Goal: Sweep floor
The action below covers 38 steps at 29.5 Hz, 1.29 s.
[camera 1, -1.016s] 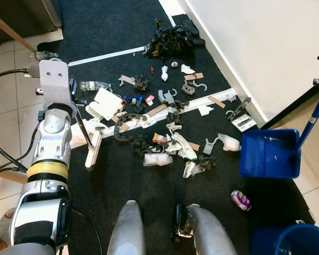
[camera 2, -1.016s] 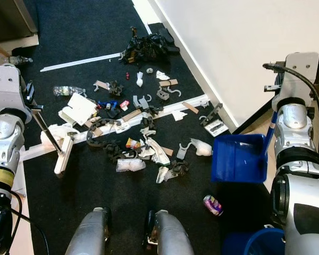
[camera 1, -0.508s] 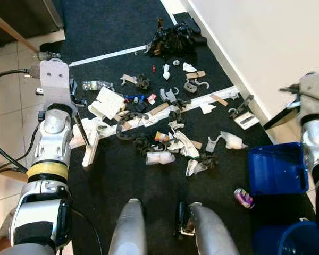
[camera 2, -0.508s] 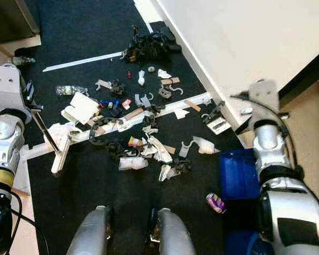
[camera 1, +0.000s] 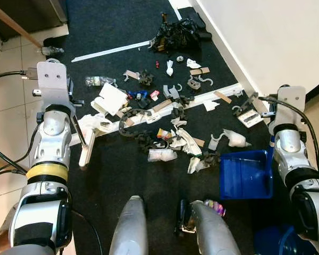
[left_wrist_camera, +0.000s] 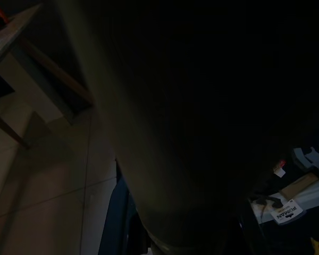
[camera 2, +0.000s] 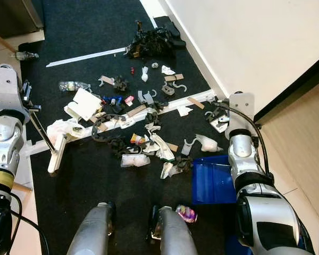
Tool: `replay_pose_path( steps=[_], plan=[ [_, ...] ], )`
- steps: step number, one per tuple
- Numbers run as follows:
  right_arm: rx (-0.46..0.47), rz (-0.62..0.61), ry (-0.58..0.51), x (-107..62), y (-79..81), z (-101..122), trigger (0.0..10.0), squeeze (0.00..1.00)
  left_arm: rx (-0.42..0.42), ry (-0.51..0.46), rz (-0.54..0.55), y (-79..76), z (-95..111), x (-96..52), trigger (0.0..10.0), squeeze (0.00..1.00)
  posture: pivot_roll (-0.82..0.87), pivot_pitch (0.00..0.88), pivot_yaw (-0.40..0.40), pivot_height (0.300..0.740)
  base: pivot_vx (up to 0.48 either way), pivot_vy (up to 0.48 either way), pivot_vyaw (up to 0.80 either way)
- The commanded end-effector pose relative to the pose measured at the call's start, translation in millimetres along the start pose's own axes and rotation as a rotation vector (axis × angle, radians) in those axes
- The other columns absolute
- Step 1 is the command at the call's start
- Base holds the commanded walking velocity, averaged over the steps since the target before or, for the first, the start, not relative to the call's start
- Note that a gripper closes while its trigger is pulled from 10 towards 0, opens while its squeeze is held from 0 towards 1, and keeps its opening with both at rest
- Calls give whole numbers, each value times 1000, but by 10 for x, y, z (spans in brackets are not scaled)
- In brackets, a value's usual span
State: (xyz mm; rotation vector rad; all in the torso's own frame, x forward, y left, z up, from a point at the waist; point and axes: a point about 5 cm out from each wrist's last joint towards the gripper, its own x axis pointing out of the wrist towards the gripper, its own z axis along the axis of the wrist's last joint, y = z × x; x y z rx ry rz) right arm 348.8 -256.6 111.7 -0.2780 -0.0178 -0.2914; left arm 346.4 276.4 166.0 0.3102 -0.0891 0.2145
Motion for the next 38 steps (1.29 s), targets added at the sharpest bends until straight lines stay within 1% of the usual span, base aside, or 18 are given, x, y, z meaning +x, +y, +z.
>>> replay_pose_path(
  steps=[1, 5, 6, 8, 10, 11, 13, 14, 17, 21, 23, 28, 30, 32, 33, 36, 37, 38],
  plan=[
    [37, -47, -38, 58, -39, 114, 10000, 0, 14, -33, 23, 55, 34, -4, 10000, 0, 202, 252, -18, 740, 0, 0, 0],
    [18, -102, -38, 81, -100, 142, 10000, 0, 15, -36, 27, 62, 41, 0, 10000, 0, 201, 251, -20, 740, 0, 0, 0],
    [7, -135, -32, 86, -134, 142, 10000, 0, 15, -36, 30, 67, 44, 2, 10000, 0, 201, 249, -21, 740, 0, 0, 0],
    [12, -191, -15, 82, -175, 124, 10000, 0, 15, -38, 35, 72, 48, 4, 10000, 0, 200, 250, -23, 740, 0, 0, 0],
    [35, -200, -6, 75, -168, 110, 10000, 0, 14, -39, 36, 72, 49, 4, 10000, 0, 199, 250, -24, 740, 0, 0, 0],
    [59, -194, -1, 63, -131, 94, 10000, 0, 12, -40, 36, 70, 48, 3, 10000, 0, 198, 249, -24, 740, 0, 0, 0],
    [59, -194, -1, 63, -131, 94, 10000, 0, 12, -40, 36, 70, 48, 3, 10000, 0, 198, 249, -24, 740, 0, 0, 0],
    [80, -177, 5, 47, -78, 73, 10000, 0, 11, -39, 36, 66, 45, 3, 10000, 0, 196, 249, -24, 740, 0, 0, 0],
    [97, -120, 22, -23, 84, -9, 10000, 0, 6, -25, 22, 31, 15, 11, 10000, 0, 191, 252, -27, 740, 0, 0, 0],
    [110, -97, 44, -75, 159, -78, 10000, 0, 7, -18, 11, 2, 0, 25, 10000, 0, 186, 255, -27, 740, 0, 0, 0],
    [127, -87, 78, -150, 235, -176, 10000, 0, 13, -16, -3, -31, 16, 60, 10000, 0, 182, 259, -24, 740, 0, 0, 0],
    [125, -88, 99, -209, 290, -244, 10000, 0, 35, -11, -18, -69, 7, 88, 10000, 0, 176, 267, -22, 740, 0, 0, 0],
    [130, -95, 105, -219, 307, -253, 10000, 0, 61, 6, -46, -109, -34, 98, 10000, 0, 164, 272, -25, 740, 0, 0, 0],
    [191, -118, 108, -212, 320, -233, 10000, 0, 94, 32, -75, -163, -80, 120, 10000, 0, 144, 282, -27, 740, 0, 0, 0],
    [207, -121, 107, -209, 323, -226, 10000, 0, 95, 35, -78, -175, -82, 126, 10000, 0, 144, 282, -27, 740, 0, 0, 0],
    [229, -116, 105, -208, 343, -217, 10000, 0, 90, 33, -96, -231, -80, 134, 10000, 0, 129, 288, -29, 740, 0, 0, 0],
    [242, -104, 101, -213, 370, -208, 10000, 0, 75, 29, -129, -326, -82, 134, 10000, 0, 117, 294, -31, 740, 0, 0, 0],
    [242, -104, 101, -213, 370, -208, 10000, 0, 75, 29, -129, -326, -82, 134, 10000, 0, 117, 294, -31, 740, 0, 0, 0]
  ],
)
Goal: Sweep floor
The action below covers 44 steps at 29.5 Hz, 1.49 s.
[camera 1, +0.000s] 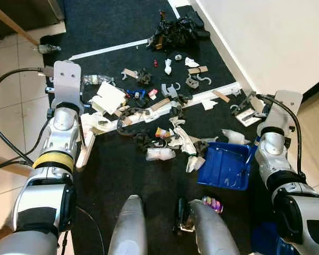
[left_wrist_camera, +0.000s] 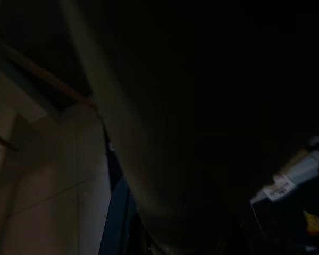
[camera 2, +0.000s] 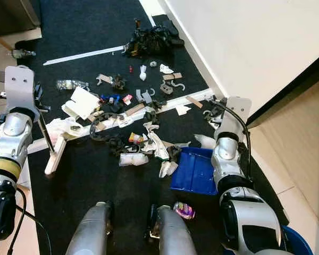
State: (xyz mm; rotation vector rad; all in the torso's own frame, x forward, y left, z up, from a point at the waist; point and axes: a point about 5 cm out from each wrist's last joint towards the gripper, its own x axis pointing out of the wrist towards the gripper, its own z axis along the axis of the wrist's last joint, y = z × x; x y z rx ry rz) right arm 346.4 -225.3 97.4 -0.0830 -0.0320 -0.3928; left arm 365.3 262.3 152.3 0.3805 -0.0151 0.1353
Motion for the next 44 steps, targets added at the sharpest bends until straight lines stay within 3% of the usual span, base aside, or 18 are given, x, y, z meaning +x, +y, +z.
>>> replay_pose_path(
  steps=[1, 3, 9, 11, 13, 14, 15, 23, 27, 35, 44],
  plan=[
    [53, 1, 70, -107, 40, -166, 10000, 0, -2, -36, -83, -243, 25, 5, 10000, 0, 93, 301, -32, 740, 0, 0, 0],
    [58, 10, 57, -132, 76, -166, 10000, 0, 10, -49, -171, -507, 30, -8, 10000, 0, 60, 315, -24, 740, 0, 0, 0],
    [75, 12, 39, -151, 99, -151, 10000, 0, 30, -68, -246, -739, 64, -19, 10000, 0, 46, 320, -16, 740, 0, 0, 0],
    [87, 18, 29, -168, 119, -147, 10000, 0, 16, -85, -294, -908, 149, -5, 10000, 0, 39, 326, -6, 740, 0, 0, 0],
    [87, 18, 29, -168, 119, -147, 10000, 0, 16, -85, -294, -908, 149, -5, 10000, 0, 39, 326, -6, 740, 0, 0, 0],
    [94, 22, 27, -192, 129, -161, 10000, 0, -7, -111, -336, -1074, 269, 14, 10000, 0, 43, 326, -2, 740, 0, 0, 0],
    [95, 23, 29, -207, 131, -175, 10000, 0, -13, -121, -354, -1147, 317, 18, 10000, 0, 43, 327, 0, 740, 0, 0, 0],
    [102, 32, 29, -260, 168, -203, 10000, 0, -45, -157, -420, -1426, 480, -3, 10000, 0, 44, 324, 5, 740, 0, 0, 0],
    [119, 68, 36, -311, 278, -216, 10000, 0, -105, -179, -465, -1651, 642, -28, 10000, 0, 42, 318, 10, 740, 0, 0, 0],
    [165, 103, 75, -421, 478, -256, 10000, 0, -201, -173, -459, -1920, 803, -90, 10000, 0, 47, 302, 12, 740, 0, 0, 0],
    [190, 81, 175, -543, 660, -334, 10000, 0, -286, -62, -350, -2071, 745, -158, 10000, 0, 53, 287, 12, 740, 0, 0, 0]
  ],
)
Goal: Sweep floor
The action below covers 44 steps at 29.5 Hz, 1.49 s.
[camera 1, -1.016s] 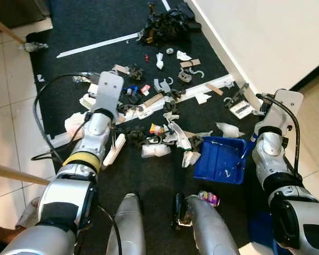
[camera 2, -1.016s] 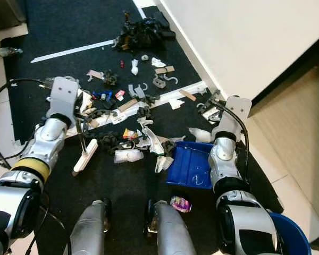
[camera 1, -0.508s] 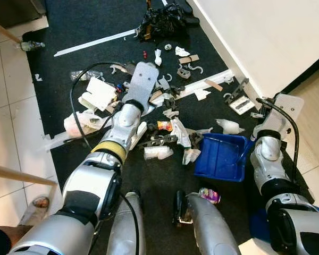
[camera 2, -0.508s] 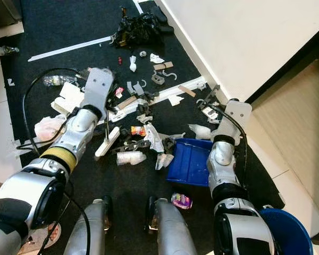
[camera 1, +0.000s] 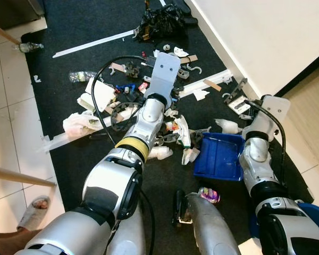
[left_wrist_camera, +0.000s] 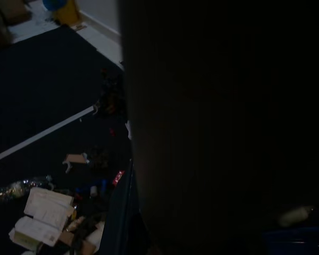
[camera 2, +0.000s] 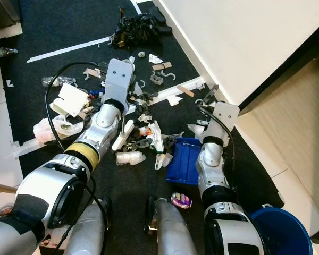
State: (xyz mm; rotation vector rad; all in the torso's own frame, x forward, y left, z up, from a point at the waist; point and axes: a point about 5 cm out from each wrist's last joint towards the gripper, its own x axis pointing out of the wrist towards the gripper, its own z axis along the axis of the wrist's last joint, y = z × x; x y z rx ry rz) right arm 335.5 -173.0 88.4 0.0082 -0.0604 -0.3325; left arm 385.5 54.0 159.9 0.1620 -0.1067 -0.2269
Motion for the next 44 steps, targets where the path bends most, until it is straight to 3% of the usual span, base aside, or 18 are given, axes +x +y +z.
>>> replay_pose_path(
  steps=[1, 3, 6, 12, 16, 20, 24, 29, 37, 40, 43, 44],
  plan=[
    [100, 13, 186, -231, 199, -309, 10000, 0, -73, 71, 1, -157, -126, -57, 10000, 0, 53, 287, 12, 740, 0, 0, 0],
    [127, -15, 215, -263, 237, -326, 10000, 0, -127, 125, 52, -224, -183, -84, 10000, 0, 60, 278, 14, 740, 0, 0, 0],
    [169, -37, 244, -269, 265, -336, 10000, 0, -144, 134, 44, -310, -189, -103, 10000, 0, 67, 268, 11, 740, 0, 0, 0],
    [168, -24, 250, -249, 296, -317, 10000, 0, -203, 138, 20, -423, -83, -52, 10000, 0, 65, 254, 13, 740, 0, 0, 0],
    [92, 18, 272, -217, 239, -355, 10000, 0, -271, 129, -91, -671, 167, 28, 10000, 0, 66, 252, 20, 740, 0, 0, 0],
    [55, 50, 287, -210, 187, -394, 10000, 0, -307, 131, -162, -834, 270, 33, 10000, 0, 67, 248, 21, 740, 0, 0, 0],
    [26, 88, 292, -191, 127, -414, 10000, 0, -333, 93, -282, -1096, 459, 13, 10000, 0, 66, 244, 24, 740, 0, 0, 0],
    [12, 89, 296, -167, 69, -417, 10000, 0, -382, 83, -353, -1250, 598, -1, 10000, 0, 67, 238, 24, 740, 0, 0, 0],
    [10, 89, 309, -155, 58, -430, 10000, 0, -536, 102, -370, -1320, 793, 30, 10000, 0, 71, 233, 21, 740, 0, 0, 0],
    [11, 93, 314, -149, 58, -433, 10000, 0, -633, 92, -367, -1236, 951, 95, 10000, 0, 78, 234, 17, 740, 0, 0, 0],
    [11, 94, 314, -143, 59, -431, 10000, 0, -611, 71, -360, -1142, 988, 132, 10000, 0, 81, 234, 16, 740, 0, 0, 0],
    [11, 96, 315, -139, 62, -429, 10000, 0, -542, 53, -349, -1048, 982, 160, 10000, 0, 89, 233, 13, 740, 0, 0, 0]
  ],
)
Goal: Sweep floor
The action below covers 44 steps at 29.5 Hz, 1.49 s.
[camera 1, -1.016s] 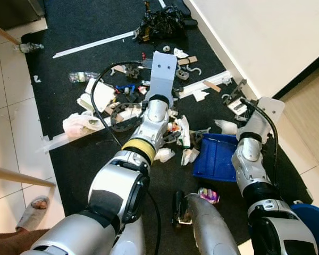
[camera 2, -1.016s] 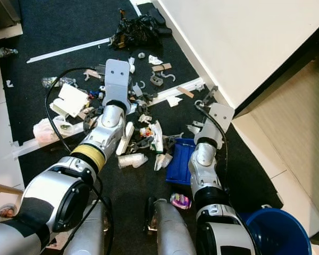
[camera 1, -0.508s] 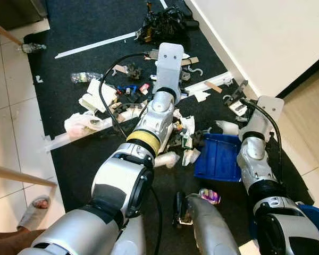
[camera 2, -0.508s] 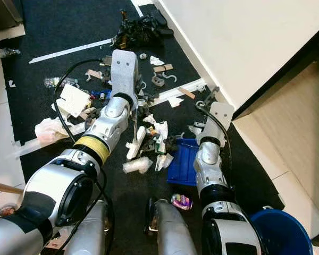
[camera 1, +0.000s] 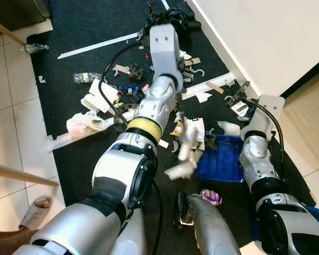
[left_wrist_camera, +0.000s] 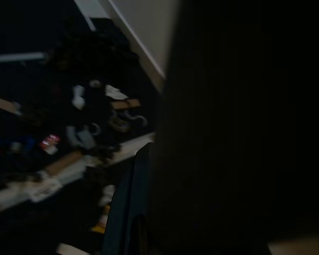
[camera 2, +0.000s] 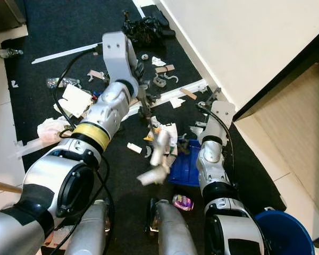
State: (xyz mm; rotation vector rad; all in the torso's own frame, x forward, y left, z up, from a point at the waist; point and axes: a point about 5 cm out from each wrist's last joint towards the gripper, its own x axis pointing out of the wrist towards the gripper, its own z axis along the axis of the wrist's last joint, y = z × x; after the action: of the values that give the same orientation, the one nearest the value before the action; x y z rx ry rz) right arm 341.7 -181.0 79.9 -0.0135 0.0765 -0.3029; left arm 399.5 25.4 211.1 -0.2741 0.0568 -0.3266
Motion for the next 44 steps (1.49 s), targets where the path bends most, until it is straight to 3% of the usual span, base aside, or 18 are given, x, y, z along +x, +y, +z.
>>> replay_pose_path(
  steps=[1, 3, 5, 6, 10, 11, 13, 14, 17, 18, 21, 27, 30, 32, 34, 39, 44],
  plan=[
    [51, 79, 182, -162, 147, -353, 10000, 0, 88, -7, -226, -730, 48, 4, 10000, 0, 90, 230, 13, 740, 0, 0, 0],
    [50, 80, 182, -160, 150, -351, 10000, 0, 132, -6, -213, -646, 50, 7, 10000, 0, 94, 224, 12, 740, 0, 0, 0],
    [50, 85, 181, -150, 158, -341, 10000, 0, 300, -5, -192, -260, 120, -28, 10000, 0, 95, 222, 10, 740, 0, 0, 0],
    [50, 85, 181, -150, 158, -341, 10000, 0, 300, -5, -192, -260, 120, -28, 10000, 0, 95, 222, 10, 740, 0, 0, 0],
    [48, 94, 185, -144, 166, -340, 10000, 0, 483, 0, -166, 180, 190, -201, 10000, 0, 102, 215, -1, 740, 0, 0, 0],
    [48, 94, 185, -144, 166, -340, 10000, 0, 483, 0, -166, 180, 190, -201, 10000, 0, 102, 215, -1, 740, 0, 0, 0],
    [48, 98, 185, -140, 169, -336, 10000, 0, 547, 11, -133, 405, 228, -296, 10000, 0, 105, 208, -10, 740, 0, 0, 0],
    [48, 98, 185, -140, 169, -336, 10000, 0, 547, 11, -133, 405, 228, -296, 10000, 0, 105, 208, -10, 740, 0, 0, 0],
    [48, 115, 179, -123, 181, -314, 10000, 0, 648, -38, -20, 777, 391, -417, 10000, 0, 116, 204, -25, 740, 0, 0, 0],
    [48, 115, 179, -123, 181, -314, 10000, 0, 648, -38, -20, 777, 391, -417, 10000, 0, 116, 204, -25, 740, 0, 0, 0],
    [43, 140, 168, -117, 207, -295, 10000, 0, 713, -90, 84, 1033, 455, -473, 10000, 0, 118, 198, -32, 740, 0, 0, 0],
    [35, 178, 128, -119, 260, -249, 10000, 0, 779, -160, 183, 1195, 406, -516, 10000, 0, 109, 196, -33, 740, 0, 0, 0],
    [44, 191, 114, -125, 280, -235, 10000, 0, 761, -162, 216, 1249, 358, -522, 10000, 0, 104, 202, -31, 740, 0, 0, 0],
    [82, 210, 127, -158, 322, -265, 10000, 0, 672, -116, 271, 1385, 226, -535, 10000, 0, 91, 225, -23, 740, 0, 0, 0],
    [113, 198, 166, -198, 334, -336, 10000, 0, 638, -83, 302, 1454, 167, -552, 10000, 0, 84, 238, -18, 740, 0, 0, 0],
    [258, 149, 262, -279, 368, -469, 10000, 0, 629, -94, 297, 1457, 118, -560, 10000, 0, 79, 240, -16, 740, 0, 0, 0],
    [279, 151, 291, -349, 406, -542, 10000, 0, 616, -104, 301, 1445, 72, -551, 10000, 0, 82, 245, -21, 740, 0, 0, 0]
  ],
)
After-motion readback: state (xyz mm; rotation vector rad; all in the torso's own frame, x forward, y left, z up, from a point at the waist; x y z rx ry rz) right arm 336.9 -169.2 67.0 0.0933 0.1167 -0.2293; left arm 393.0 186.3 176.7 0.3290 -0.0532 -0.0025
